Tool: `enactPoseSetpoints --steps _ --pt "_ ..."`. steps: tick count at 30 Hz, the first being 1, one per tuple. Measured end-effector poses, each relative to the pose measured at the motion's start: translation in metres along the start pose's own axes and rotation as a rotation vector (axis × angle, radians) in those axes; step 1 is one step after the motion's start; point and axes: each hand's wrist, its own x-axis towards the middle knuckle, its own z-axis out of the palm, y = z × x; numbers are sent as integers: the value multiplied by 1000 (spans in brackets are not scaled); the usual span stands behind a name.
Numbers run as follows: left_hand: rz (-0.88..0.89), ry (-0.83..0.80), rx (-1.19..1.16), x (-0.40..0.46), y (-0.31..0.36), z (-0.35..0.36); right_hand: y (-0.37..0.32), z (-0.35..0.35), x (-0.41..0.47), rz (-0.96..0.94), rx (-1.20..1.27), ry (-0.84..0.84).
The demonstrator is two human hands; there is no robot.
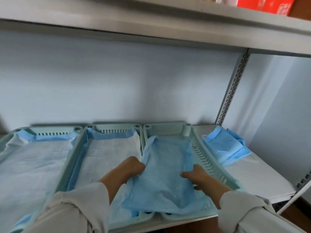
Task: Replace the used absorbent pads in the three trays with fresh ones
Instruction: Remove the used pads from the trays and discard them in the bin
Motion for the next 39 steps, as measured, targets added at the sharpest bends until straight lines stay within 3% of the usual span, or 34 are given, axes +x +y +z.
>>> enactPoseSetpoints --steps 6,10,12,14,21,26,29,36,39 --pt "160 133 289 9 6 12 -7 9 0 -72 -272 -4" --pt "153 300 360 26 11 18 -13 1 12 -112 -461 108" --pt "148 374 427 34 14 18 -13 -2 23 -87 -404 100" --pt "153 395 433 43 15 17 -12 0 34 -18 -174 52" --pt "90 329 208 65 5 12 -13 18 51 168 383 -33" --pt "-15 163 -409 57 4 -5 -24 21 44 118 94 -14" --pt "5 163 -612 45 5 -10 -36 17 29 71 70 -9" --pt "68 229 -618 21 2 -43 -86 -13 -8 -127 428 24" --pt "79 261 -683 4 -1 -55 -93 -21 -25 -159 450 65"
